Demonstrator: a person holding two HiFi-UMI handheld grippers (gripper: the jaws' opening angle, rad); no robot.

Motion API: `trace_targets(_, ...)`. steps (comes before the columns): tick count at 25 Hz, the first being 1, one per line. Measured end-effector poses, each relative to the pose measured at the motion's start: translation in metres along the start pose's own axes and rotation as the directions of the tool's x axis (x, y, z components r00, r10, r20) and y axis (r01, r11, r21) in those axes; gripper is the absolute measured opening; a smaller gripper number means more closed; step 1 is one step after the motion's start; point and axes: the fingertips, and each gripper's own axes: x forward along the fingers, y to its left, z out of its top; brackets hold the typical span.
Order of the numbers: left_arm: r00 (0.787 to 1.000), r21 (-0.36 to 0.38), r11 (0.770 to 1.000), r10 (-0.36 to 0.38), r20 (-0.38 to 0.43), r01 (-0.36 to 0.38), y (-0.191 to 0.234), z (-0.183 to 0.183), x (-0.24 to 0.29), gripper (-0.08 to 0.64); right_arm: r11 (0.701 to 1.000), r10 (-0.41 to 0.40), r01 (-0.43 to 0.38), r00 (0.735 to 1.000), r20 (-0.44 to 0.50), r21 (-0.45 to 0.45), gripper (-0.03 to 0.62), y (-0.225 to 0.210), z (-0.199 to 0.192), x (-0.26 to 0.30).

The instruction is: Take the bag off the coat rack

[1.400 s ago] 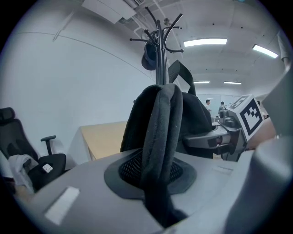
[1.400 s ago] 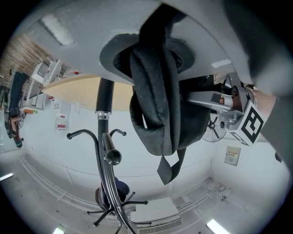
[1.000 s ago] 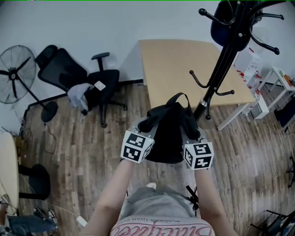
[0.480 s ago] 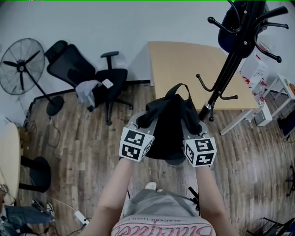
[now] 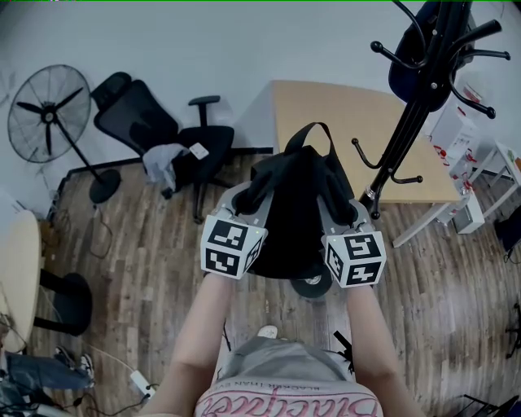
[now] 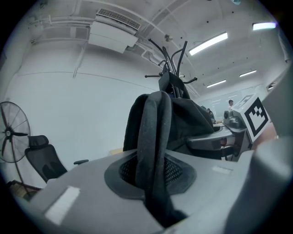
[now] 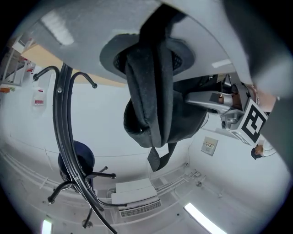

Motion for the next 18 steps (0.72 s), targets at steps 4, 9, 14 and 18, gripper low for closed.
trace_targets(4, 0.999, 0.013, 1.0, 0.015, 0.041, -0.015, 0.009, 0.019, -0.002, 0.078, 1.0, 0.005, -0.005, 1.0, 0.026, -0.022, 0.087, 0.0, 0.019, 0.005)
trace_targets(9, 0.996, 0.017, 1.0, 0.024, 0.09, -0.026, 0.015, 0.039, -0.006, 0.077, 0.999, 0.007, -0.004, 0.998, 0.06, -0.046, 0.087, 0.0, 0.04, 0.006)
trace_targets(14, 0.991, 0.019, 0.999, 0.029, 0.128, -0.032, 0.021, 0.054, -0.008, 0.077, 0.998, 0.005, 0.0, 0.996, 0.091, -0.057, 0.087, 0.001, 0.056, 0.008)
trace_targets(18, 0.988, 0.022, 0.999, 0.034, 0.147, -0.038, 0.023, 0.063, -0.008, 0.075, 0.998, 0.0, 0.007, 0.994, 0.105, -0.063, 0.087, 0.0, 0.064, 0.009)
